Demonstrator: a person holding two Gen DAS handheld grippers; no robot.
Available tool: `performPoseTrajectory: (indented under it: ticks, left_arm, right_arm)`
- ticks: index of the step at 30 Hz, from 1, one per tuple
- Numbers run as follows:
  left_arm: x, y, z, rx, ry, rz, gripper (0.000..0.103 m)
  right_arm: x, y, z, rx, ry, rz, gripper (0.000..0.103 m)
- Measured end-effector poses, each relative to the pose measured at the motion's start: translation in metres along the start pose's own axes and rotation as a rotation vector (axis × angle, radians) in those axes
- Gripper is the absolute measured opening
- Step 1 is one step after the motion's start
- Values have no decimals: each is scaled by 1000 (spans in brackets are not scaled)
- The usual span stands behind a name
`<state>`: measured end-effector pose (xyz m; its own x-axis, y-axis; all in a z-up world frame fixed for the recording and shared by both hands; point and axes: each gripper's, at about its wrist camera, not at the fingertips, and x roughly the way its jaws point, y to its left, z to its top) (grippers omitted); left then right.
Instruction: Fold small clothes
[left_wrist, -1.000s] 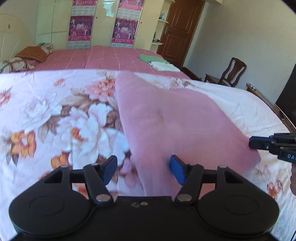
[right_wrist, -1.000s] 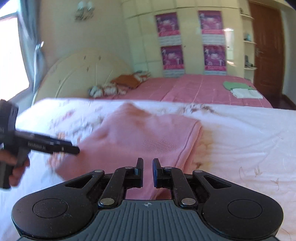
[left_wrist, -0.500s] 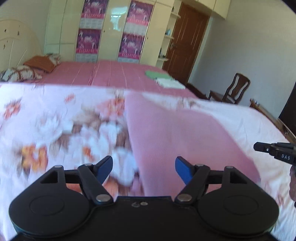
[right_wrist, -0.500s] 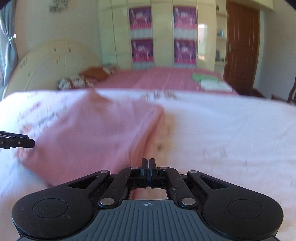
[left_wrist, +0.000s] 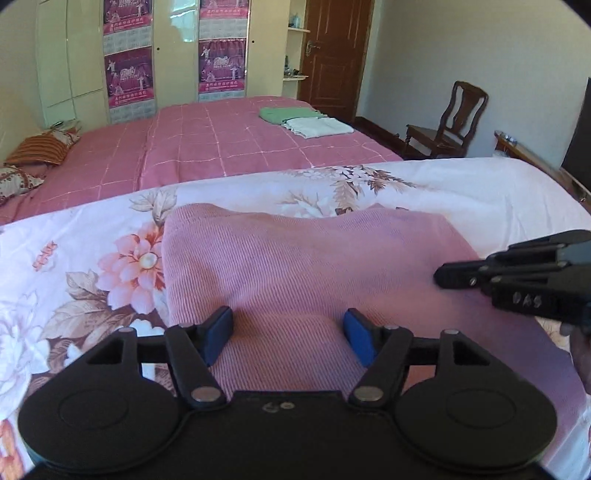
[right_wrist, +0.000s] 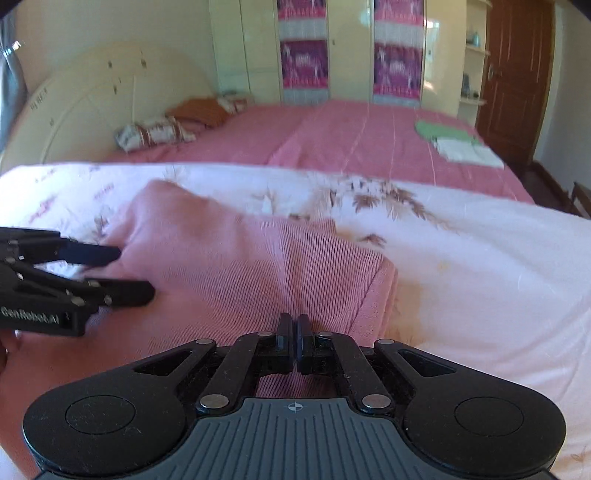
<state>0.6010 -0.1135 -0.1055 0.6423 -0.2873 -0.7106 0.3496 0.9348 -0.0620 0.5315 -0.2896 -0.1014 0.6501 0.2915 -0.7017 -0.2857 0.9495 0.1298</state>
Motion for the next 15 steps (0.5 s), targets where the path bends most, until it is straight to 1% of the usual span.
performPoseTrajectory:
  ticks: [1,2,3,4,5,6,7,9,12,15]
  left_arm:
    - [-10,1,0,-14,-25,-5,64]
    - [-20,2,-2,-19,-59,-18,68]
    - [-23,2,-2,-18,-59,-7,72]
    - [-18,2,-4,-12,-28,11,72]
    - [-9,2,-7,-3,9,20,74]
    - [-4,2,-10,1,3,19,77]
    - [-3,0,-11,9,-2,26,78]
    - [-3,-6,-10,29,3,49,78]
    - [-5,-5,-11,22,2,52,78]
    - [-7,-5,-12,23,3,53,78]
  right_arm:
    - [-6,-3,0,23,-16,6,0]
    - [-16,-5,-2,36,-58,11,0]
    - [-24,-7,-2,38,-93,11,0]
    - [-31,-8,-3,40,-117,15,0]
    - [-30,-11,-4,41,-114,17,0]
    - [-22,-13,-4,34,-79,1,0]
    - [-8,-14,-5,30,-11,-26,0]
    - [-8,-14,-6,46,-15,-11,0]
    - [-15,-10,-4,38,-9,-16,0]
    - [-28,-8,-6,32,-42,-28,0]
